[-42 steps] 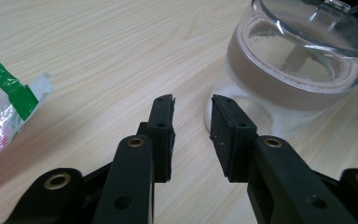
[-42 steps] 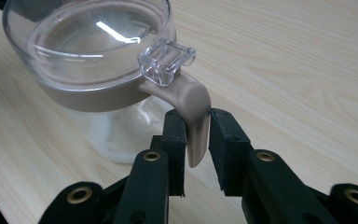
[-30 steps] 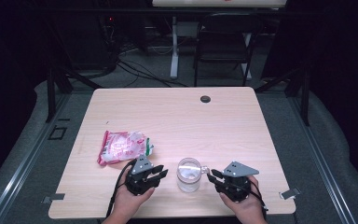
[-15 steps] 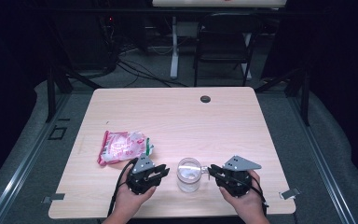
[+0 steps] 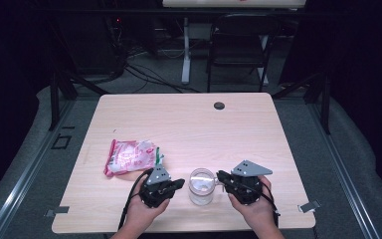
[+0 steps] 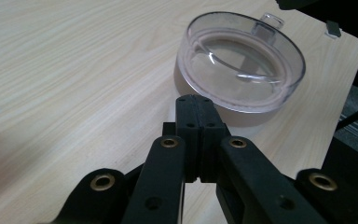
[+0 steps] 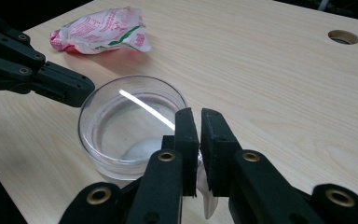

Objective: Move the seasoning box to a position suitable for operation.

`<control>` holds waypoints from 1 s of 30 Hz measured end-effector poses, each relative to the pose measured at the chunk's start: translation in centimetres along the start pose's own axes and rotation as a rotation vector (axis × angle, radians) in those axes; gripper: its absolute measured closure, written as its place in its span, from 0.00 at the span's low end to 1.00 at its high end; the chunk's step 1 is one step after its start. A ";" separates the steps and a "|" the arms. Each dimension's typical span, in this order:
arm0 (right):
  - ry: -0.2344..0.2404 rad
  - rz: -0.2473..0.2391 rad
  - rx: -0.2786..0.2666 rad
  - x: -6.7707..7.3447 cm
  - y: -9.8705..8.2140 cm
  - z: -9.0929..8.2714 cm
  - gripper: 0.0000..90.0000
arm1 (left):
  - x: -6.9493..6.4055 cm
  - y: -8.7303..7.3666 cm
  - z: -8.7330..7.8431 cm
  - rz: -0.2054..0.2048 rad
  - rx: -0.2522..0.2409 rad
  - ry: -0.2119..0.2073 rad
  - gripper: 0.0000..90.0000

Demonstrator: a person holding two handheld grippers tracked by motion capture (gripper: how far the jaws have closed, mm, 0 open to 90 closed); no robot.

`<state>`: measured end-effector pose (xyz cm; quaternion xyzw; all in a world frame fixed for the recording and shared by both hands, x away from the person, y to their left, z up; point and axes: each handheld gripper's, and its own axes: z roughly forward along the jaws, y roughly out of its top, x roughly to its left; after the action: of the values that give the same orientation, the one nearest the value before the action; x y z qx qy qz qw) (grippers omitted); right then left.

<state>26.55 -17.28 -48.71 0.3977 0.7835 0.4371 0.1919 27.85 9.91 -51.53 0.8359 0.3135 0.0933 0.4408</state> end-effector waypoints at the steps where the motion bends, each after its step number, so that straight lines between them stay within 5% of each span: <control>1: -0.003 -0.002 -0.002 0.0 -0.1 0.1 0.95 | -0.1 0.0 0.0 -0.005 0.004 -0.008 1.00; 11: -0.017 0.006 0.002 -0.4 -0.9 0.4 0.94 | -0.9 -0.4 0.8 0.030 0.032 -0.030 1.00; 30: -0.010 0.015 -0.012 -0.5 -1.1 0.5 0.92 | -0.9 -0.2 0.6 0.021 0.019 -0.040 1.00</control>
<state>26.65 -17.71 -49.88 0.4047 0.7769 0.4411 0.1950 27.26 9.06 -51.95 0.8449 0.2968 0.0781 0.4381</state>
